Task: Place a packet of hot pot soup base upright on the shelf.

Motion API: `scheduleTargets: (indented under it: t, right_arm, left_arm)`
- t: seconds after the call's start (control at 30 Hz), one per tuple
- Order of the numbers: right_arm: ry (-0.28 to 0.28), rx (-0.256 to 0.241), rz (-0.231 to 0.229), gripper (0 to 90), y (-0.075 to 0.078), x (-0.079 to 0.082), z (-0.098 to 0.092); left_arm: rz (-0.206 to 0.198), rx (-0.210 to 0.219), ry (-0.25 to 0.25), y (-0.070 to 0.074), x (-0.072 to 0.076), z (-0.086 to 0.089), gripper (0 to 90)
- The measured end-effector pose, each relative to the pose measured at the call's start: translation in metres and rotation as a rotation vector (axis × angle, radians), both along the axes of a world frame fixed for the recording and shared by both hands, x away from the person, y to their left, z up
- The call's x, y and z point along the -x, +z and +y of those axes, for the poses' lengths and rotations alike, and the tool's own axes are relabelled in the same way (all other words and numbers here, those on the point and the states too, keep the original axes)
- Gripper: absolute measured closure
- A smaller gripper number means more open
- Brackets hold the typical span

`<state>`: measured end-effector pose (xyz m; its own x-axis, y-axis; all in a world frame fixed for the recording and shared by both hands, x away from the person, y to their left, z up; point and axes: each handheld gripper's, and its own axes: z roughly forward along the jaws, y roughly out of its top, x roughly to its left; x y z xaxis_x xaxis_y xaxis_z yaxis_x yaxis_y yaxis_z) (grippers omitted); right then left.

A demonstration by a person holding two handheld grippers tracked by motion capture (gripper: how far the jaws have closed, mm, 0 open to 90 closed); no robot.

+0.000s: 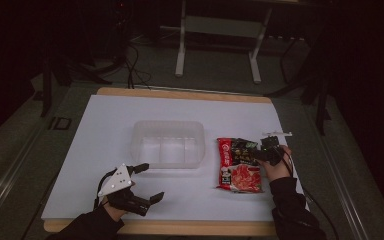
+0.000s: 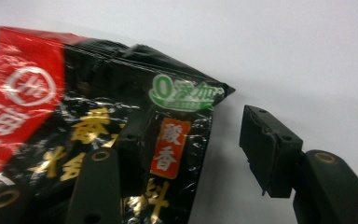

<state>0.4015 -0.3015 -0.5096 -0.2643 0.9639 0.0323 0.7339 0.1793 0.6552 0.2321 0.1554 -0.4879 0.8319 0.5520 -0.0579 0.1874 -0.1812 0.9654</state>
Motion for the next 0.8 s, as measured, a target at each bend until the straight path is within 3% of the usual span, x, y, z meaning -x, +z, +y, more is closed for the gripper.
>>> scheduleTargets:
  t: [0.3, 0.43, 0.57, 0.8]
  right_arm:
    - [-0.004, -0.028, 0.038, 46.9, -0.009, -0.005, 0.002]
    - [-0.005, -0.07, 0.069, 48.8, -0.01, -0.007, 0.0]
    - [0.012, -0.035, 0.093, 60.0, -0.007, -0.009, 0.007]
    - [-0.005, -0.04, 0.124, 62.6, -0.006, -0.012, 0.008]
  left_arm:
    - [0.006, -0.006, -0.005, -0.001, -0.001, -0.001, 0.1]
    - [0.008, -0.011, -0.01, -0.002, -0.001, -0.001, 0.1]
    - [0.008, -0.017, -0.011, -0.002, -0.001, -0.002, 0.1]
    - [0.01, -0.017, -0.012, -0.002, -0.001, -0.003, 0.2]
